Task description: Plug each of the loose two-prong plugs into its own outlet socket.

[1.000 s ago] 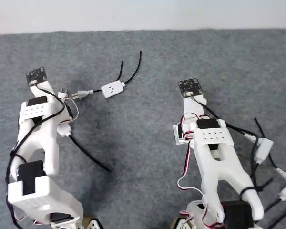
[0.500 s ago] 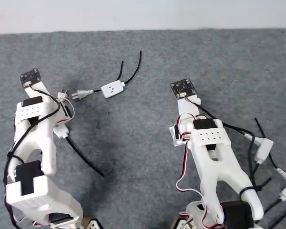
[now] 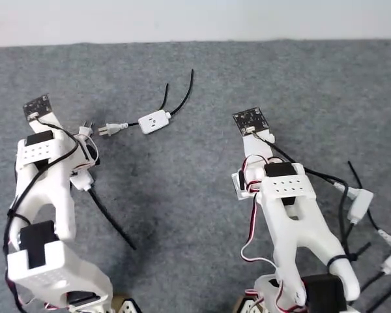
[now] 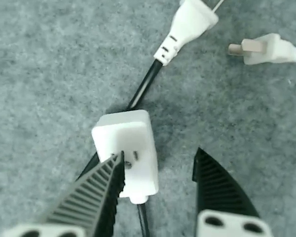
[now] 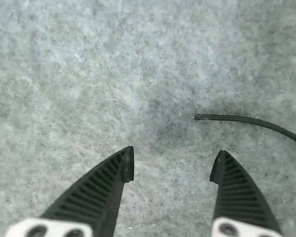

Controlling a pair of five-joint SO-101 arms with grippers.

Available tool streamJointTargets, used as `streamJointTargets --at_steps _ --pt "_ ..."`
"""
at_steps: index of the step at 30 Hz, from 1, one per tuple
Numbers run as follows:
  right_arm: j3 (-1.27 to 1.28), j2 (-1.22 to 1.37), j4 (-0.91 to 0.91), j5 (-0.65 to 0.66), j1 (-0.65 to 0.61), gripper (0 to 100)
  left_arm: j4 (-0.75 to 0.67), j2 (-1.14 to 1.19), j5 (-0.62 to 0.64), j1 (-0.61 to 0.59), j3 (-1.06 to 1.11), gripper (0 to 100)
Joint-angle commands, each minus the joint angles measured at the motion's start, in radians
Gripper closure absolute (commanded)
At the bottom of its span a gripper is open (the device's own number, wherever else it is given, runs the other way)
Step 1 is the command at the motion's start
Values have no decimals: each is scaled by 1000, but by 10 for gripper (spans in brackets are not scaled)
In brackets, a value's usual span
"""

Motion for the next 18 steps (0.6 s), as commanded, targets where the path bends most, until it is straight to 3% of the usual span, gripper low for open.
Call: streamJointTargets --at_steps 1,18 --pt "-11 1 -7 12 -8 746 12 -71 -20 -9 -27 776" --pt "-11 1 -5 12 -8 746 -64 -72 -71 12 39 773"
